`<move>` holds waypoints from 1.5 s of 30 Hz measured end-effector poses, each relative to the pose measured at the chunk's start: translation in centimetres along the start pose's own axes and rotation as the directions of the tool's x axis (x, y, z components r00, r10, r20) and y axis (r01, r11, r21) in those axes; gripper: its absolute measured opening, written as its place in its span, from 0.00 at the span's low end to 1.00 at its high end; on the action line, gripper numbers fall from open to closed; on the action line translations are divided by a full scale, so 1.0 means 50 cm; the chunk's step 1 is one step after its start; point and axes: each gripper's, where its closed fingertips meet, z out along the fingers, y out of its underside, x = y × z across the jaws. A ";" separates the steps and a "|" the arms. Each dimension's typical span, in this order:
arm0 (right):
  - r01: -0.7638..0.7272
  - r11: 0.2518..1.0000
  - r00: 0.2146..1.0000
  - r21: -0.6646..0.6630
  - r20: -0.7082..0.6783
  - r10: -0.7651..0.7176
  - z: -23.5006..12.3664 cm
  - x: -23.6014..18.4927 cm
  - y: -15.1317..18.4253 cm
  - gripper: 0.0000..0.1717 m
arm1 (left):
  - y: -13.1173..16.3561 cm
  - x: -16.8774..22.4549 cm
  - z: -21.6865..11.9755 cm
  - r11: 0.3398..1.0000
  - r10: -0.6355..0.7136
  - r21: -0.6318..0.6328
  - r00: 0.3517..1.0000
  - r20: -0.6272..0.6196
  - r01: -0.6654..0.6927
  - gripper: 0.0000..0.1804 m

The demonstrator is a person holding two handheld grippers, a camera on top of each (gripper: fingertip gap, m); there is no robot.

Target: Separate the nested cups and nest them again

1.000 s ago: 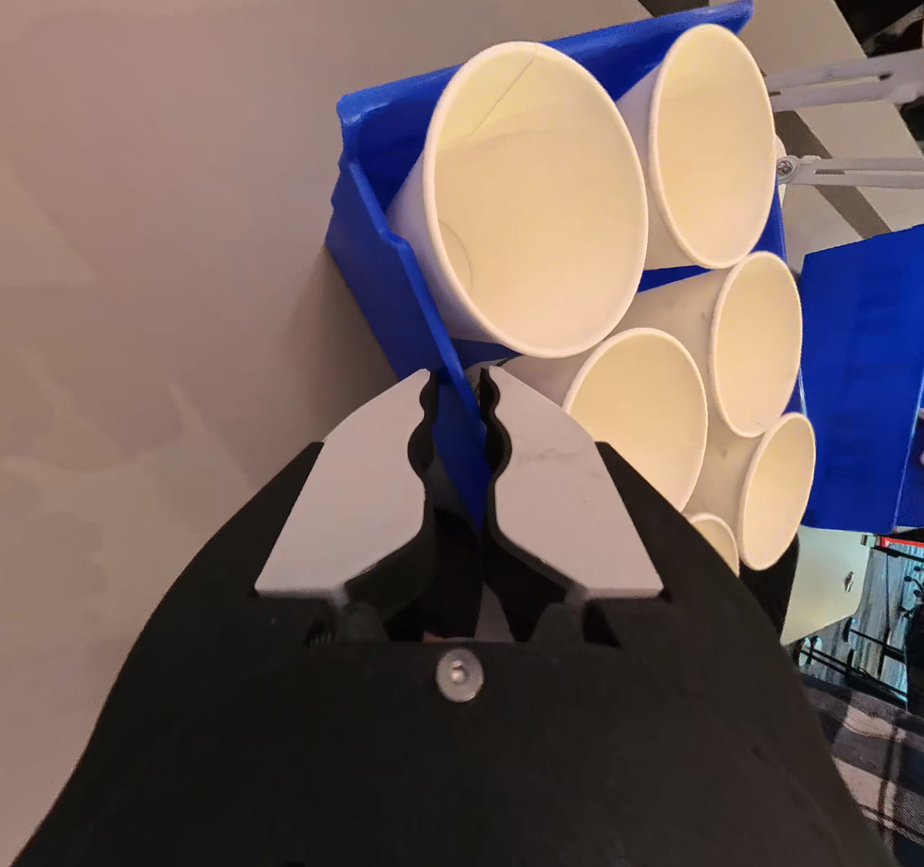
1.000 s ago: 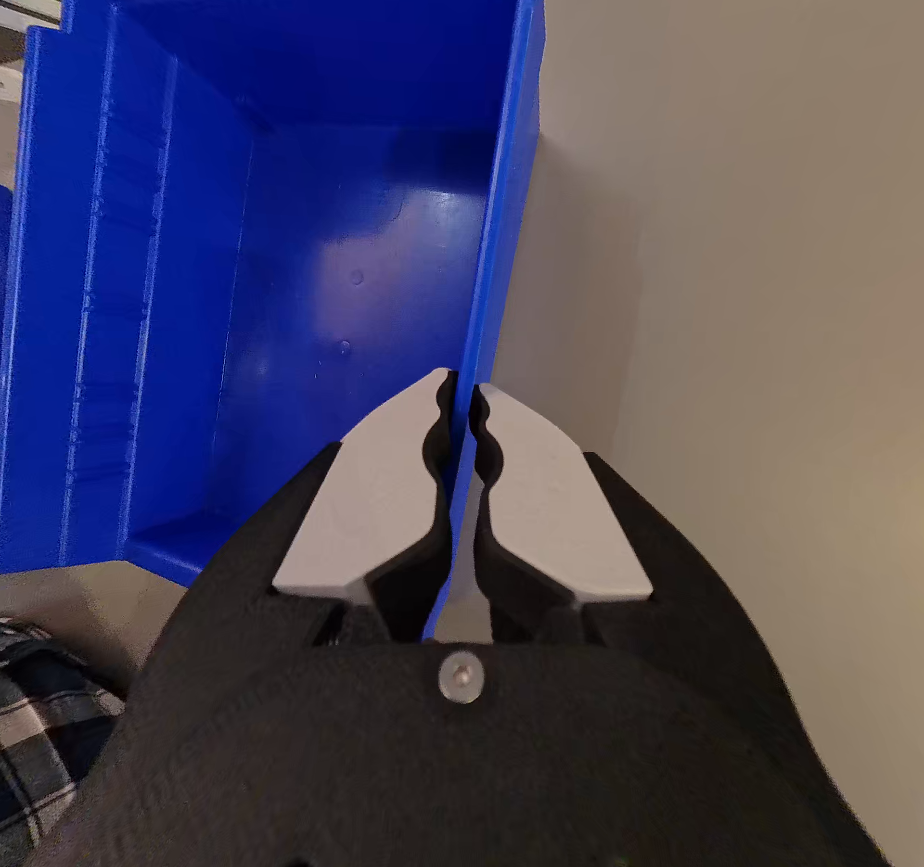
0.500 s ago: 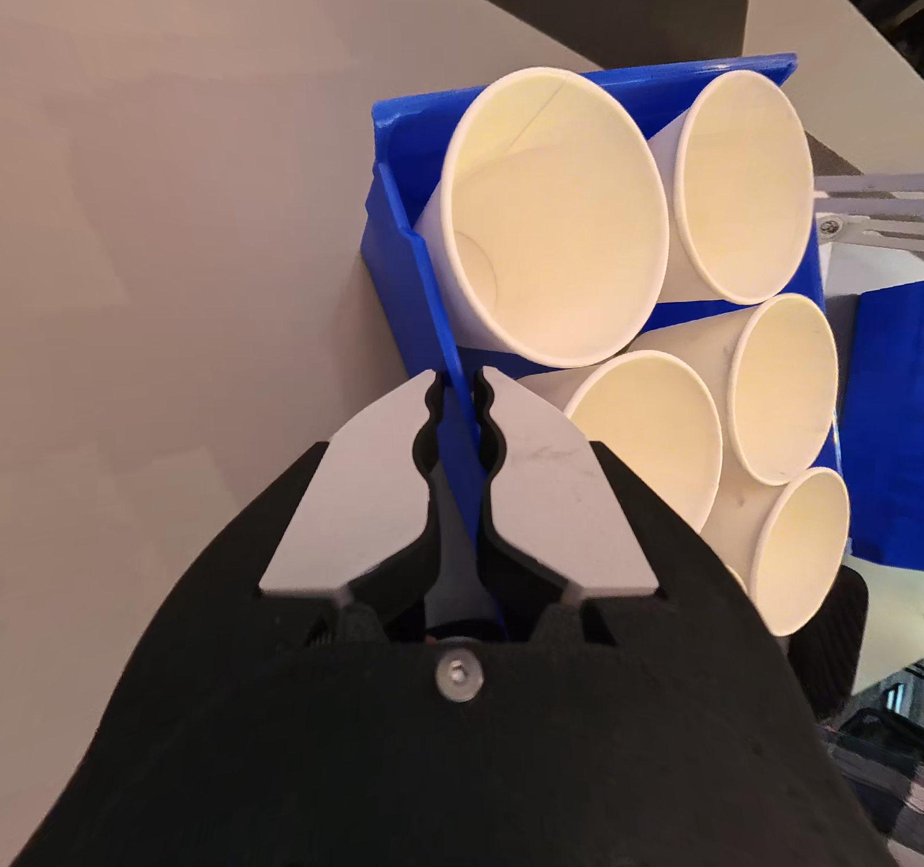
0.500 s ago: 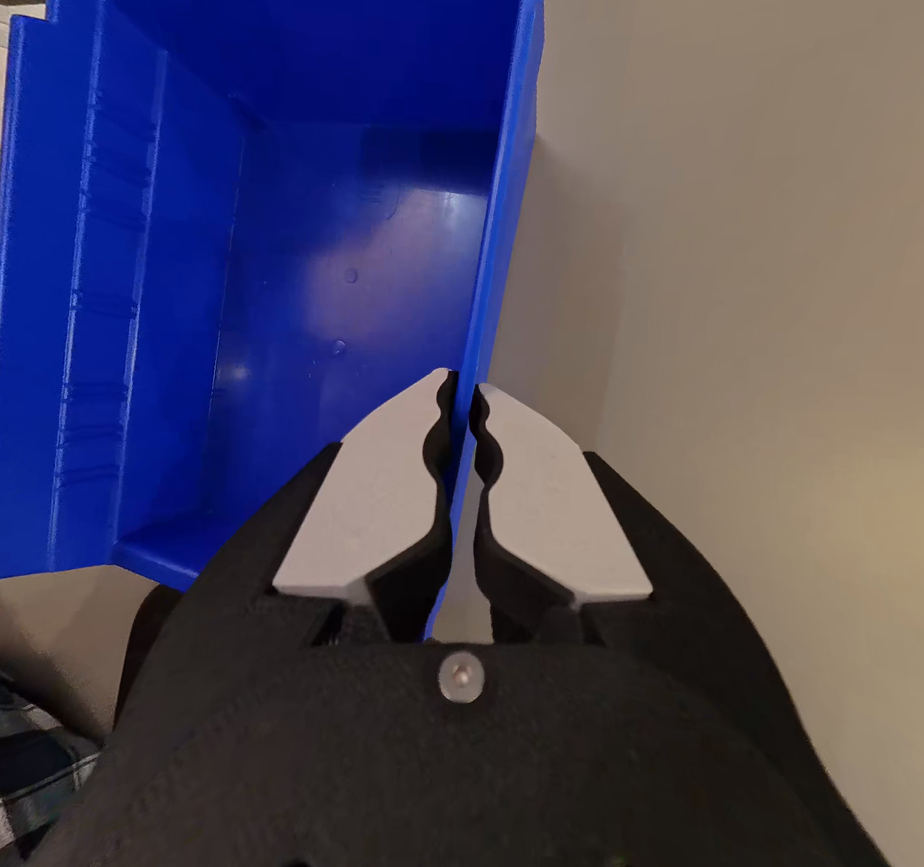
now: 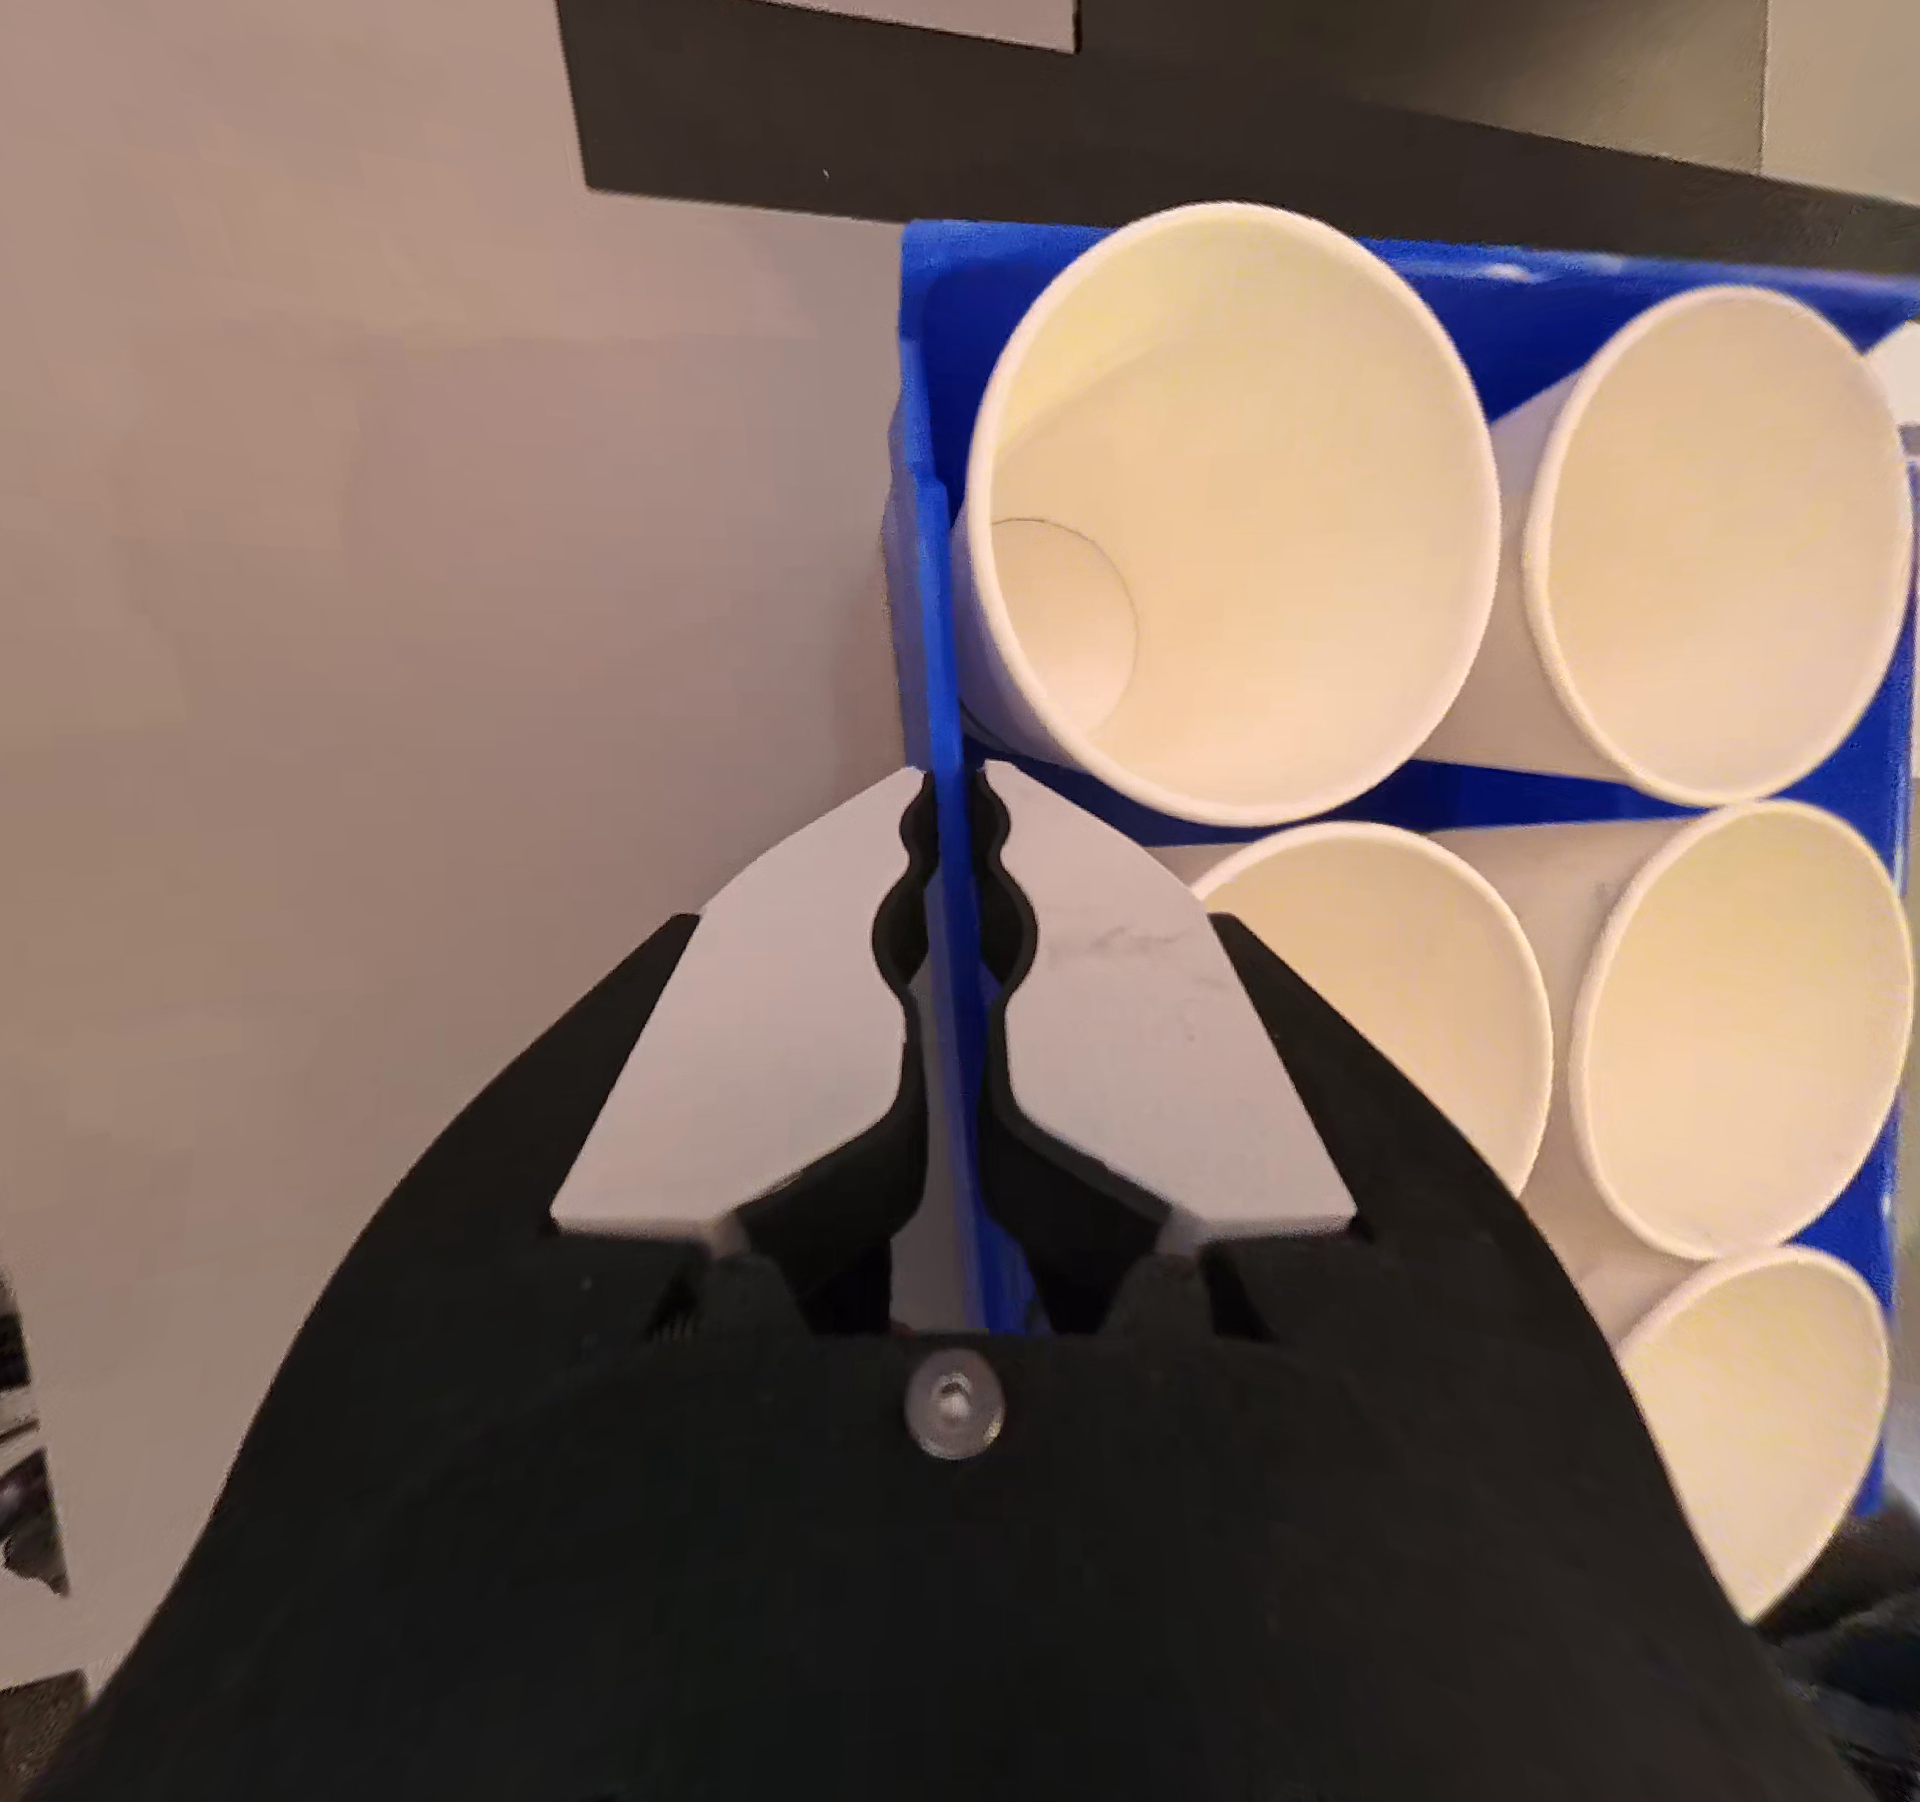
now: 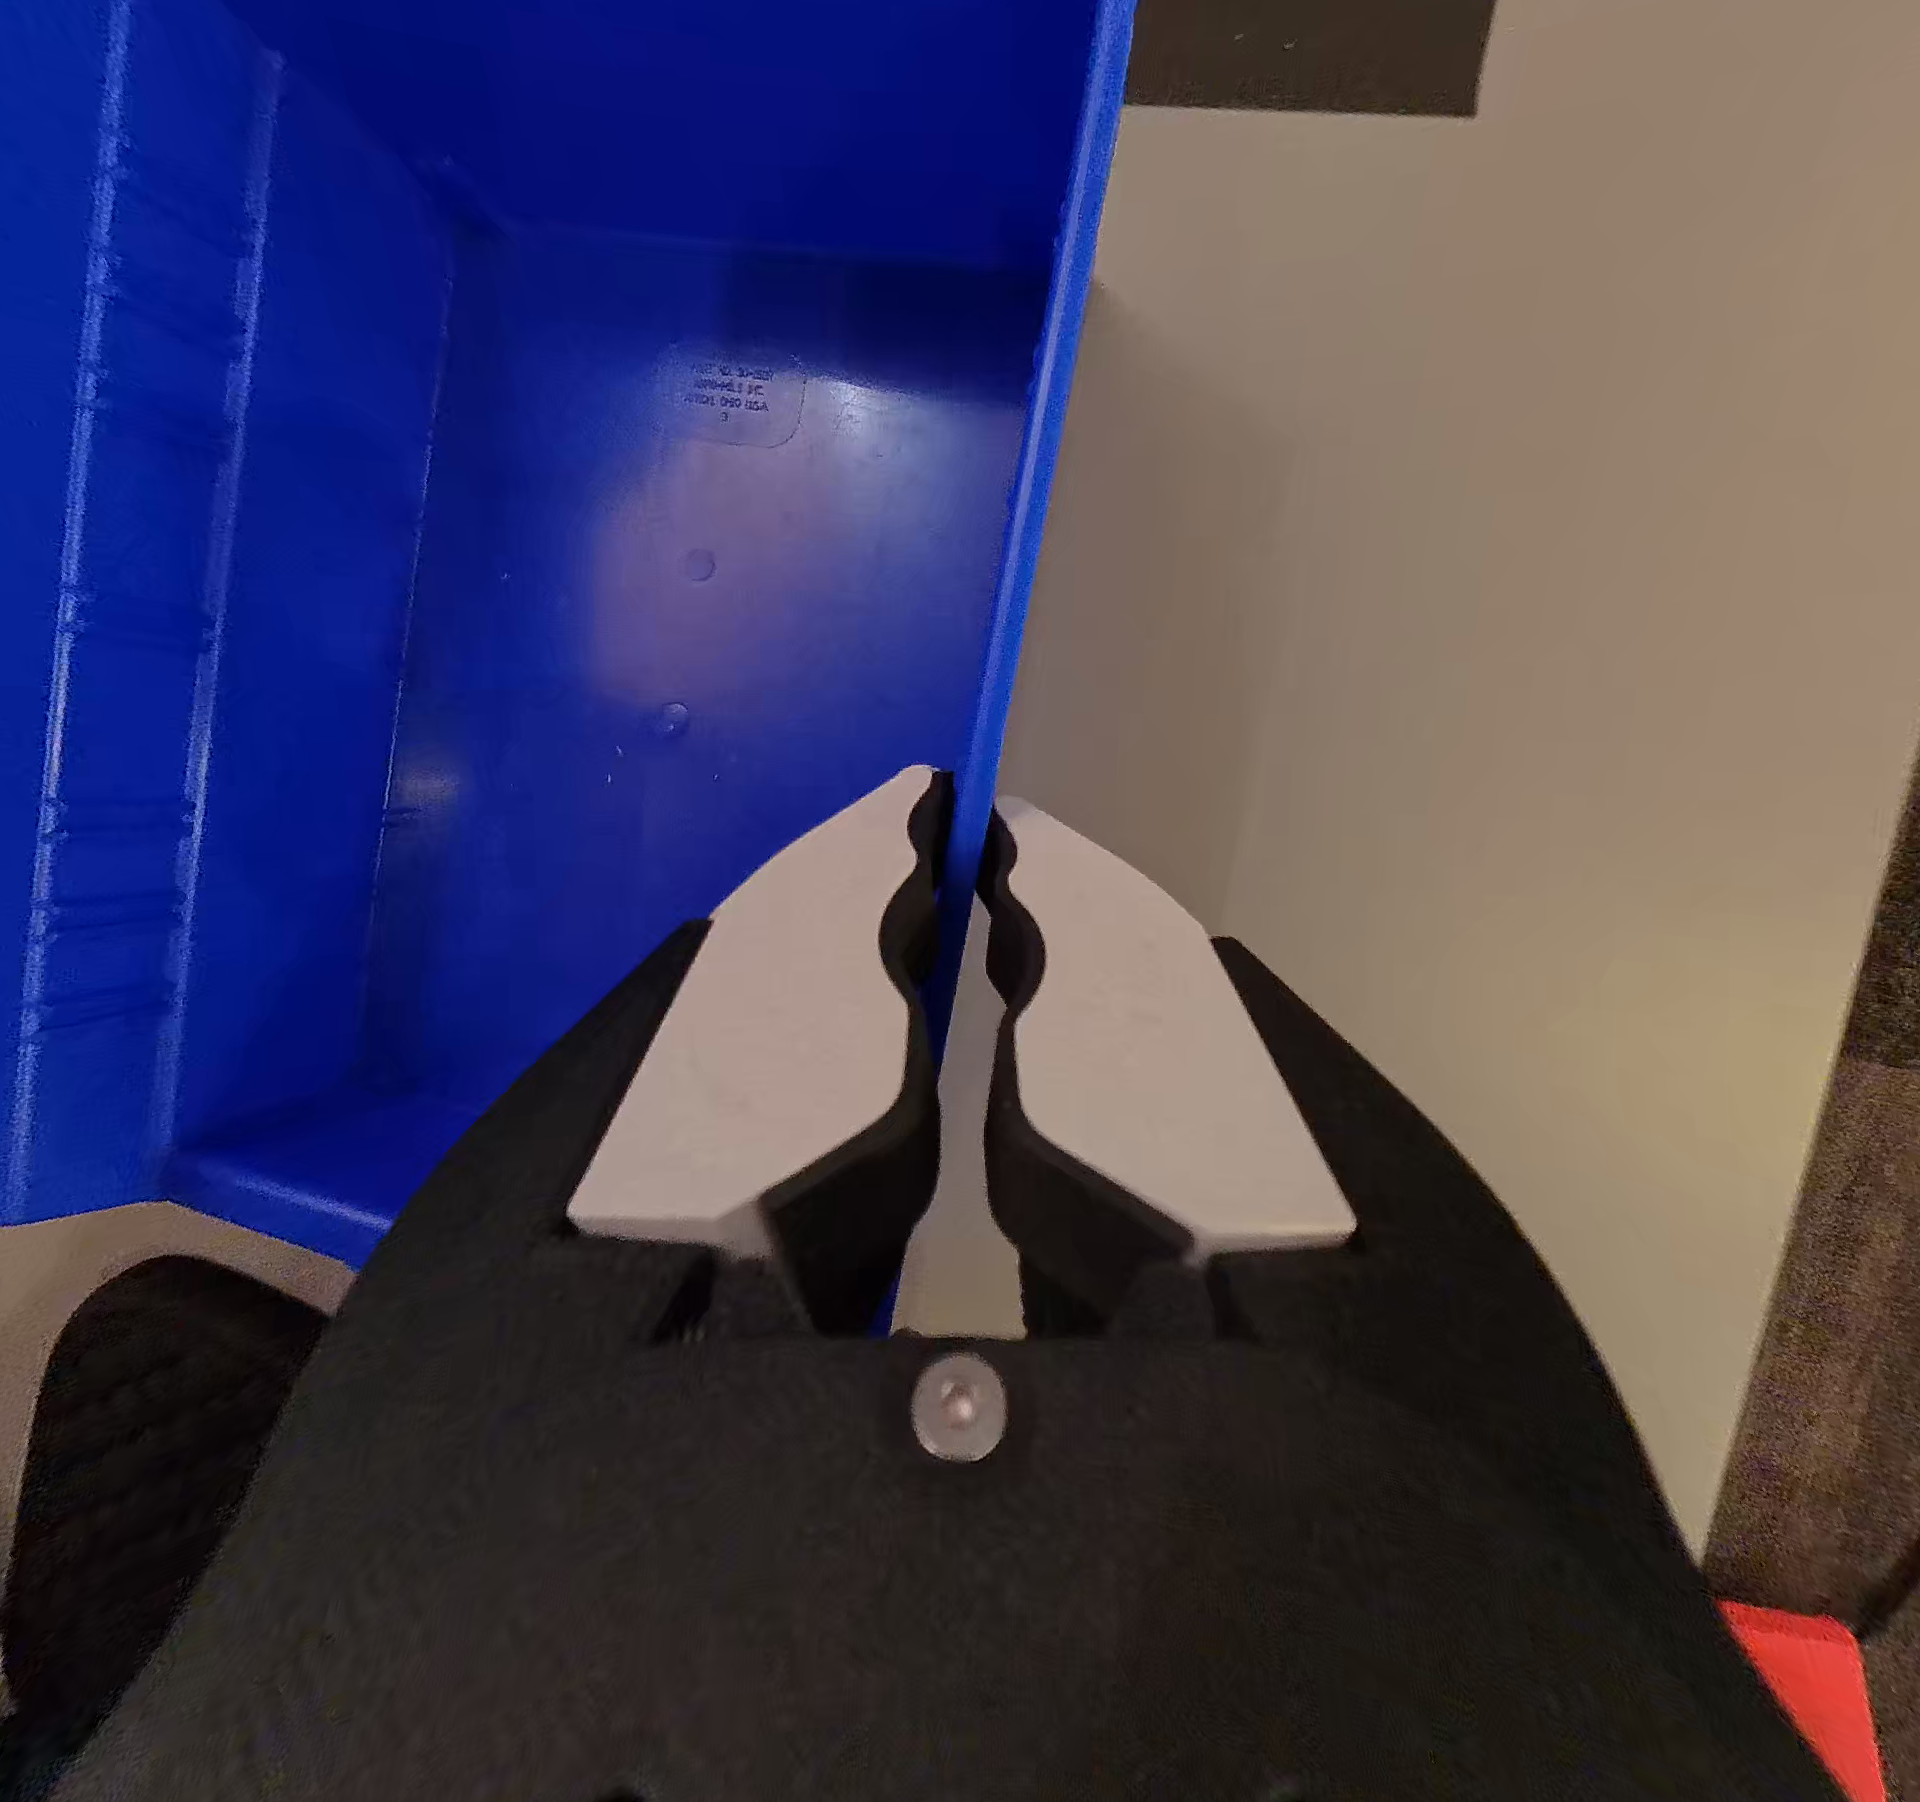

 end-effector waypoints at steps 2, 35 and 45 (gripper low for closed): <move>0.002 1.000 1.000 0.002 -0.010 -0.002 0.002 0.019 -0.011 0.02 | -0.012 -0.011 0.004 1.000 0.002 0.000 1.000 0.000 -0.002 0.02; 0.088 0.996 0.995 -0.026 -0.055 -0.089 0.080 0.174 -0.201 0.04 | -0.178 -0.191 0.040 0.996 -0.027 0.089 0.995 0.099 0.018 0.02; 0.101 0.994 0.992 -0.033 -0.067 -0.103 0.082 0.175 -0.203 0.04 | -0.199 -0.216 0.044 0.993 -0.072 0.104 0.990 0.121 0.059 0.02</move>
